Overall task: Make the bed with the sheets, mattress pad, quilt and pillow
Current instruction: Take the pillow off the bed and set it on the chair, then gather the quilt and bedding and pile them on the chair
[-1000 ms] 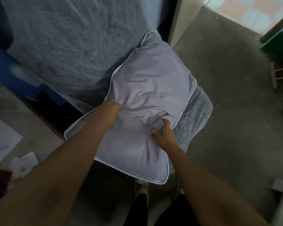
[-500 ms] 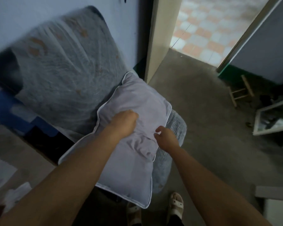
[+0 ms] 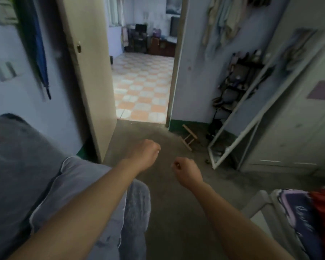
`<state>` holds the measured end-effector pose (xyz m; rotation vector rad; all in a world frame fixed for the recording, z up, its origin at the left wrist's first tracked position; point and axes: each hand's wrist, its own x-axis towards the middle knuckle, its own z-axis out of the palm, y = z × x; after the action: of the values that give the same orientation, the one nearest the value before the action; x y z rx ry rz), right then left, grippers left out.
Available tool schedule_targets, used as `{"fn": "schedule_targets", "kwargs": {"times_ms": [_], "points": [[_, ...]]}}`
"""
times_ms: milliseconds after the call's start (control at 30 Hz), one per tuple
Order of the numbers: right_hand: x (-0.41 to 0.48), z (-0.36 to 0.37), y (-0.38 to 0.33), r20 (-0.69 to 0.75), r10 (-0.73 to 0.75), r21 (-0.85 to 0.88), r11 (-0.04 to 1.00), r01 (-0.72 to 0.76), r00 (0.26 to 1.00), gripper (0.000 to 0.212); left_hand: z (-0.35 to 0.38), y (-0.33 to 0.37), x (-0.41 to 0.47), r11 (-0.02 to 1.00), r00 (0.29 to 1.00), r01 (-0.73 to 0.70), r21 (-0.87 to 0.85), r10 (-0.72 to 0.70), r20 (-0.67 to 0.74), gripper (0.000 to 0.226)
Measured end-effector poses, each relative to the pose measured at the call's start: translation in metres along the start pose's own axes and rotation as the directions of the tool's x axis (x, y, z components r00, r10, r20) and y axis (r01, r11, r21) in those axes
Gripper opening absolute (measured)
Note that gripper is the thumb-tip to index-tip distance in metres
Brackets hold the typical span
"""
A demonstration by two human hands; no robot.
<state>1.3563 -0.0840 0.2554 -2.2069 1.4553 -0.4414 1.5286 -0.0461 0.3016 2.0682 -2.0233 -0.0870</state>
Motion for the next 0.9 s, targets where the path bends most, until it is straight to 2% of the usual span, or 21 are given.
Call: {"fn": "schedule_targets", "kwargs": {"times_ms": [233,400,600,667,900], "points": [[-0.046,-0.141,0.112,-0.252,0.130,-0.006,0.991,-0.136,0.959,0.023,-0.013,0.184,0.067,0.958,0.957,-0.285,-0.032,0.282,-0.071,0.028],[-0.100,-0.249,0.216,-0.409,0.214,-0.022,0.969,-0.244,0.887,0.022,-0.007,0.347,0.095,0.874,0.869,-0.485,-0.032,0.477,-0.131,0.029],[-0.181,-0.349,0.334,-0.584,0.323,-0.051,0.901,-0.430,0.745,0.020,0.019,0.517,0.106,0.759,0.763,-0.645,-0.094,0.630,-0.144,0.027],[-0.202,-0.367,0.361,-0.610,0.353,-0.050,0.876,-0.479,0.710,0.020,0.028,0.553,0.105,0.735,0.744,-0.668,-0.117,0.655,-0.135,0.026],[-0.263,-0.414,0.449,-0.678,0.490,0.037,0.767,-0.641,0.548,0.021,0.071,0.677,0.118,0.551,0.577,-0.812,-0.191,0.808,-0.120,0.025]]}}
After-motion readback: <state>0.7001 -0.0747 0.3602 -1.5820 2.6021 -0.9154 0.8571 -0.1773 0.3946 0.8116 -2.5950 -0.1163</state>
